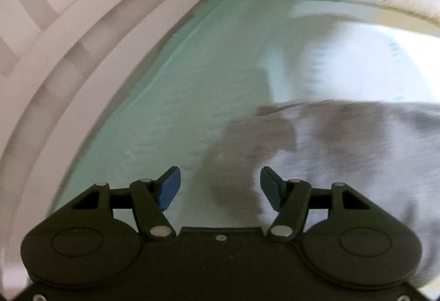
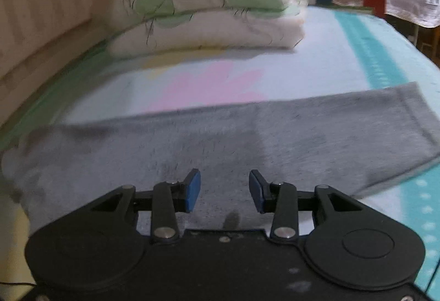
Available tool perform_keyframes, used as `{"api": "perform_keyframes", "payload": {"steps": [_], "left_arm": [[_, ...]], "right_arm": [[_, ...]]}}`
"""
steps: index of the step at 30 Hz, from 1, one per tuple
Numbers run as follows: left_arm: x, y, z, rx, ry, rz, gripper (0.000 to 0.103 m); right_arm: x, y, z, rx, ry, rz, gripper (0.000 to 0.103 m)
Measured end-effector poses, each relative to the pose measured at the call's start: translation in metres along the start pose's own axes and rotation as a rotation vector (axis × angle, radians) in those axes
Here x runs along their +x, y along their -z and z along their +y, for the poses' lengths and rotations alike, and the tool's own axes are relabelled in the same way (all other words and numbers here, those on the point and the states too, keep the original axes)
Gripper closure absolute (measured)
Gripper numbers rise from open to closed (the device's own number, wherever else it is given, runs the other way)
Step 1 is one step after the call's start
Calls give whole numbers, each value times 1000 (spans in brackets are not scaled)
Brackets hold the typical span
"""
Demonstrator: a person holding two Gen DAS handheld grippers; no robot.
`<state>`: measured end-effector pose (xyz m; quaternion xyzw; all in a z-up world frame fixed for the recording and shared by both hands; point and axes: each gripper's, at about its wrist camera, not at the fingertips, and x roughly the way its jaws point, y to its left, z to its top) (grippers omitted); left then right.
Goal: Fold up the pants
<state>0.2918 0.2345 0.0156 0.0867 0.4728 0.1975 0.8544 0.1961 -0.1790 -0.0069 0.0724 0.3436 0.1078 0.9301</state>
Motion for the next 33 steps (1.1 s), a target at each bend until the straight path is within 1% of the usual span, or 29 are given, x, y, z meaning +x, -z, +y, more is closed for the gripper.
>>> {"api": "perform_keyframes", "payload": {"steps": [3, 5, 7, 8, 12, 14, 15, 17, 20, 23, 28, 30, 33], "left_arm": [[-21, -5, -29, 40, 78, -40, 36], [-38, -10, -56, 80, 118, -76, 36], [-54, -14, -88, 113, 167, -114, 36], [-59, -15, -99, 124, 190, -123, 35], [-73, -24, -166, 179, 297, -106, 34], [-80, -25, -199, 207, 318, -106, 34], [-83, -26, -213, 211, 325, -102, 34], [-85, -27, -240, 209, 362, -81, 34], [-85, -26, -262, 179, 388, -45, 34], [-86, -21, -283, 155, 399, -6, 34], [-73, -13, -296, 123, 408, 67, 34], [-68, -9, -298, 122, 402, 78, 34], [-64, -4, -304, 125, 402, 82, 34]], "right_arm": [[23, 1, -18, 72, 31, 40, 62], [27, -2, -45, 144, 78, 25, 62], [21, -4, -74, 222, 138, -5, 62], [14, -5, -90, 264, 156, -22, 62], [-14, -6, -145, 420, 199, -88, 61], [-27, -4, -168, 501, 201, -115, 60], [-30, -3, -178, 542, 197, -121, 60], [-32, -1, -194, 622, 188, -125, 60], [-35, 3, -222, 713, 184, -125, 60], [-40, 14, -234, 742, 190, -111, 59], [-28, 24, -249, 780, 191, -90, 59], [-23, 29, -254, 812, 182, -74, 59], [-16, 26, -259, 823, 174, -91, 59]]}}
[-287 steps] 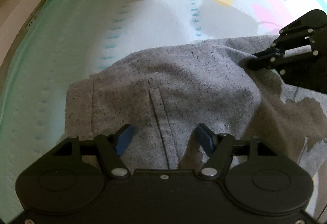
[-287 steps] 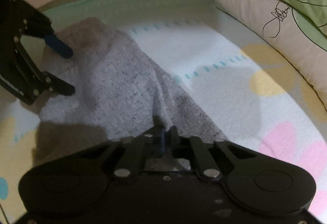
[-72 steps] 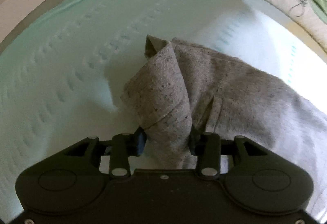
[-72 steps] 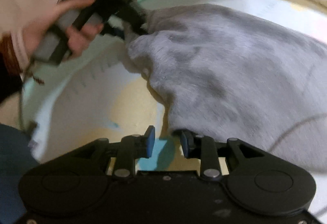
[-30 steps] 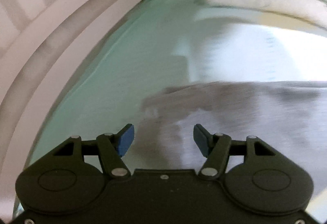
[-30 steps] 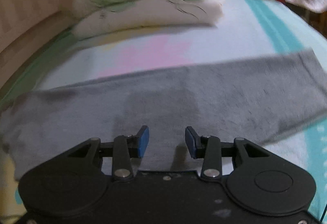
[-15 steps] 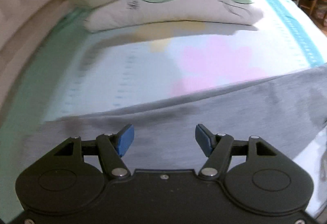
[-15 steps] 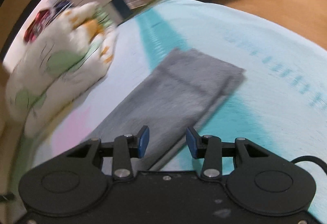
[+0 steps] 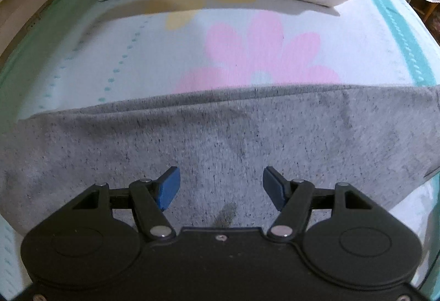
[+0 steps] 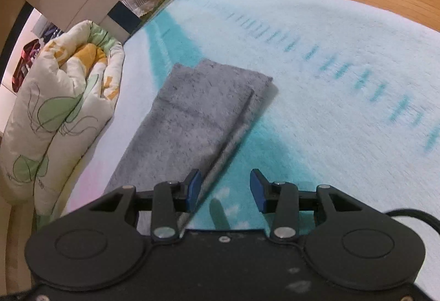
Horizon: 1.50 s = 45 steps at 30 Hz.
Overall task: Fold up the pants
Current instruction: 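Move right gripper to the folded leg end and grasp it, then lift the leg end with right gripper and fold it over the pants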
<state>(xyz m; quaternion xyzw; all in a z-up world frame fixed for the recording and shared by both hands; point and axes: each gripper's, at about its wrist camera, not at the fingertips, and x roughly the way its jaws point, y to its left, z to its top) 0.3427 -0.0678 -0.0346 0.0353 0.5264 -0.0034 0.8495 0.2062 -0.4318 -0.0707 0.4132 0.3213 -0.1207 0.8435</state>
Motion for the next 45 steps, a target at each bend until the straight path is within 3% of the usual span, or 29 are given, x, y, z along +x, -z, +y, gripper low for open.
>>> {"api": "perform_keyframes", "payload": {"steps": [13, 19, 24, 25, 26, 27, 33, 39, 44, 45], "left_arm": [[17, 7, -4, 67, 14, 23, 33], [13, 5, -5, 80, 8, -4, 33], [16, 3, -11, 87, 26, -1, 33], [17, 4, -12, 94, 37, 8, 33], [18, 3, -14, 99, 46, 22, 33], [19, 2, -16, 105, 56, 34, 33], [24, -21, -41, 115, 88, 33, 34], [40, -52, -77, 92, 114, 36, 34], [72, -57, -103, 107, 128, 107, 34], [78, -56, -106, 117, 105, 105, 27]], "right_arm": [[36, -27, 10, -23, -41, -75, 59], [27, -26, -8, 140, -76, -100, 60], [47, -42, 10, 12, -26, -119, 64], [50, -43, 14, 8, -25, -121, 79], [51, -43, 18, -2, -29, -120, 87], [52, -42, 23, -21, -31, -114, 88], [45, -34, 42, -143, -58, -126, 89], [42, -37, 40, -126, -77, -124, 89], [41, -37, 43, -161, -69, -121, 89], [41, -37, 43, -163, -69, -118, 89]]}}
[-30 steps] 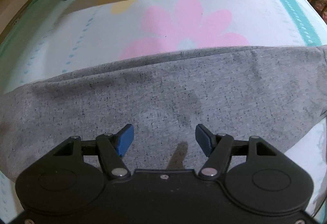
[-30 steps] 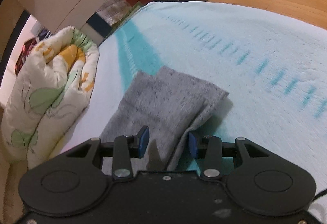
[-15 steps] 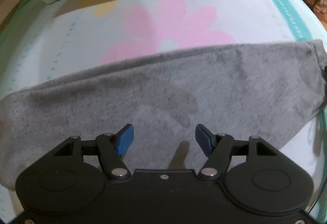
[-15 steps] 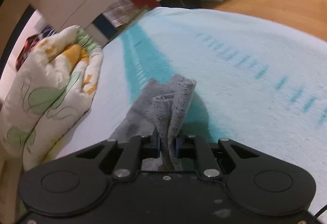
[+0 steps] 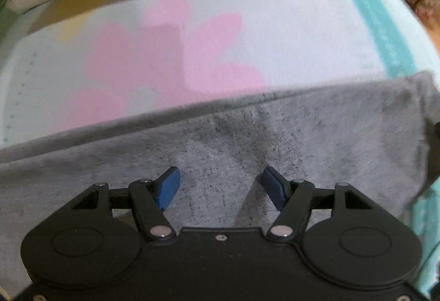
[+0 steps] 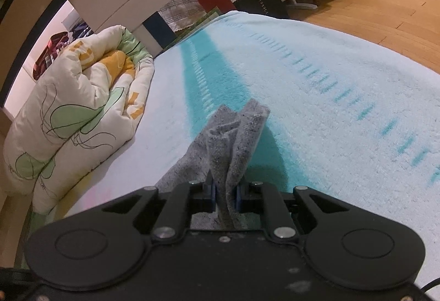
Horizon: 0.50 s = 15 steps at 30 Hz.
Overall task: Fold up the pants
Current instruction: 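Lift the leg end with right gripper and fold it over the pants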
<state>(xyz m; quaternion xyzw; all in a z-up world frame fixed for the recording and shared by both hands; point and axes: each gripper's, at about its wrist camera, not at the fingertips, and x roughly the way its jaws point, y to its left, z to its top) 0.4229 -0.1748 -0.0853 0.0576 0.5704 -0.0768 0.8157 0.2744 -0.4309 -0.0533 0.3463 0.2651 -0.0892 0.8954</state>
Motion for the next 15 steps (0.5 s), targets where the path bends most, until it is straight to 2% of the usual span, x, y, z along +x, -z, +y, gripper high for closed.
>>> {"api": "perform_keyframes", "payload": {"steps": [1, 3, 6, 11, 15], "left_arm": [[2, 0, -2, 7, -23, -33, 20], [5, -3, 0, -8, -31, -37, 19], [-2, -10, 17, -77, 16, -10, 31], [-26, -3, 68, -155, 16, -23, 31], [-35, 10, 113, -208, 39, 1, 31]], "right_arm": [[0, 0, 0, -3, 1, 3, 89], [-1, -1, 3, -22, 4, 2, 89], [-5, -2, 12, -63, -4, 1, 89], [-17, -4, 42, -146, -56, -4, 89], [-33, 6, 91, -264, -149, 1, 89]]}}
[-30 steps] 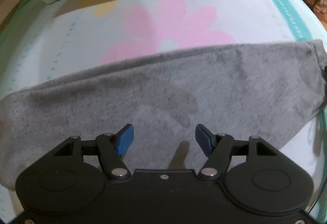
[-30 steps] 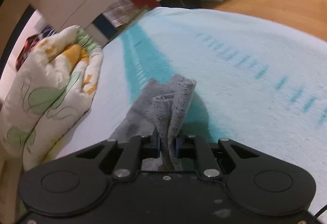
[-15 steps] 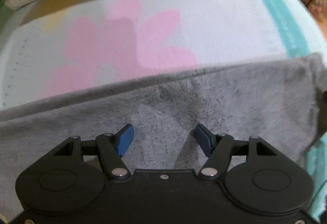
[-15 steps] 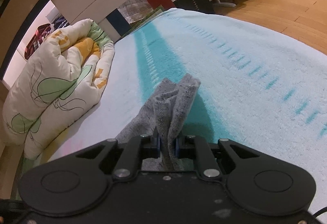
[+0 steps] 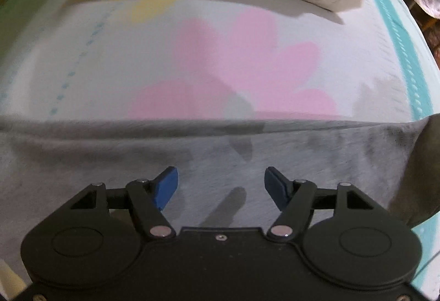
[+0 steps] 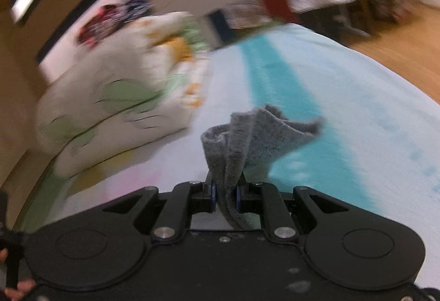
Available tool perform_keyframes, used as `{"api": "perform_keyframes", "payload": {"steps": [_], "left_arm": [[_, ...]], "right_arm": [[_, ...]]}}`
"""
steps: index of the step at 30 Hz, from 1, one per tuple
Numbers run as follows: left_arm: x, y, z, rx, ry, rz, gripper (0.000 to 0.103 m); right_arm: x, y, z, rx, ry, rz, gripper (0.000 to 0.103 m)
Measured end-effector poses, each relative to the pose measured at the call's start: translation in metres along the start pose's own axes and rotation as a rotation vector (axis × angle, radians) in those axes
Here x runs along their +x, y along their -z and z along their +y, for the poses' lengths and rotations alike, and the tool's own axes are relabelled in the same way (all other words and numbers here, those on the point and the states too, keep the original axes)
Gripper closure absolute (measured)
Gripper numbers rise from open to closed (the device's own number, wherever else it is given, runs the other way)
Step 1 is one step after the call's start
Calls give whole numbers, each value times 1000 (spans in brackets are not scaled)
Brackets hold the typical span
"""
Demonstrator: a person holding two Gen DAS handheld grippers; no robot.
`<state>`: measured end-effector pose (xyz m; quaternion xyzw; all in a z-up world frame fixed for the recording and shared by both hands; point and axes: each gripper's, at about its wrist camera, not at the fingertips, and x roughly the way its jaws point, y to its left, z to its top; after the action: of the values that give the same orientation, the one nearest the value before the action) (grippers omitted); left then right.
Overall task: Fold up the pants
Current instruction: 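Lift the leg end with right gripper and fold it over the pants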
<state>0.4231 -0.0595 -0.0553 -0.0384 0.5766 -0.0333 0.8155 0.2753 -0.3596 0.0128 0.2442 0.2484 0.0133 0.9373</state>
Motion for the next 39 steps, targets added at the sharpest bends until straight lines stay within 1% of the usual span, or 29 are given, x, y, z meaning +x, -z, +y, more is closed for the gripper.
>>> {"api": "perform_keyframes", "payload": {"steps": [2, 4, 6, 8, 10, 11, 12, 13, 15, 17, 19, 21, 24, 26, 27, 28, 31, 32, 34, 35, 36, 37, 39], "left_arm": [[-2, 5, 18, -27, 23, 16, 32], [0, 11, 34, -37, 79, 34, 32], [4, 11, 42, -39, 105, 44, 32], [1, 15, 56, -39, 82, 31, 32], [-1, 19, 72, -44, 22, 5, 32], [-1, 22, 80, -54, -23, -1, 32], [0, 23, 86, -60, -60, -7, 34], [1, 24, 91, -60, -82, -15, 34], [3, 27, 102, -59, -73, -20, 34], [4, 29, 110, -83, -52, -29, 34], [4, 30, 115, -99, -26, -45, 34], [7, 25, 109, -115, -19, -52, 34], [4, 23, 111, -131, -9, -55, 35], [-9, 24, 115, -166, 5, -117, 35], [-18, 24, 120, -167, 3, -144, 35], [-26, 24, 122, -165, -11, -170, 35], [-46, 22, 129, -176, -79, -265, 34], [-49, 22, 133, -183, -99, -286, 34], [-51, 22, 143, -192, -124, -296, 33], [-51, 22, 145, -190, -138, -289, 33], [-50, 23, 147, -190, -161, -279, 33], [-49, 23, 148, -189, -183, -271, 33], [-49, 26, 149, -177, -202, -269, 33]], "right_arm": [[-5, 4, 34, -75, -62, 9, 89], [-11, 14, 77, -150, -162, 40, 89], [-18, 34, 123, -256, -266, 77, 89], [-22, 67, 169, -381, -357, 130, 89], [-19, 104, 202, -480, -416, 192, 89], [-14, 123, 213, -518, -416, 221, 89], [-7, 144, 223, -558, -399, 257, 89], [2, 164, 229, -584, -382, 303, 88], [11, 189, 232, -605, -358, 347, 87], [11, 200, 230, -612, -335, 343, 84], [8, 198, 226, -574, -337, 345, 84], [3, 193, 224, -544, -334, 329, 87], [0, 186, 225, -512, -335, 320, 87], [1, 182, 225, -436, -349, 323, 88], [0, 176, 224, -385, -356, 315, 88], [0, 168, 221, -348, -363, 302, 88], [-10, 152, 228, -276, -385, 213, 88], [-14, 148, 231, -250, -397, 172, 88], [-16, 149, 236, -218, -410, 124, 88], [-15, 157, 242, -246, -400, 118, 88], [-9, 171, 252, -320, -372, 138, 84], [-2, 185, 261, -411, -346, 176, 79], [10, 217, 270, -549, -319, 287, 74]]}}
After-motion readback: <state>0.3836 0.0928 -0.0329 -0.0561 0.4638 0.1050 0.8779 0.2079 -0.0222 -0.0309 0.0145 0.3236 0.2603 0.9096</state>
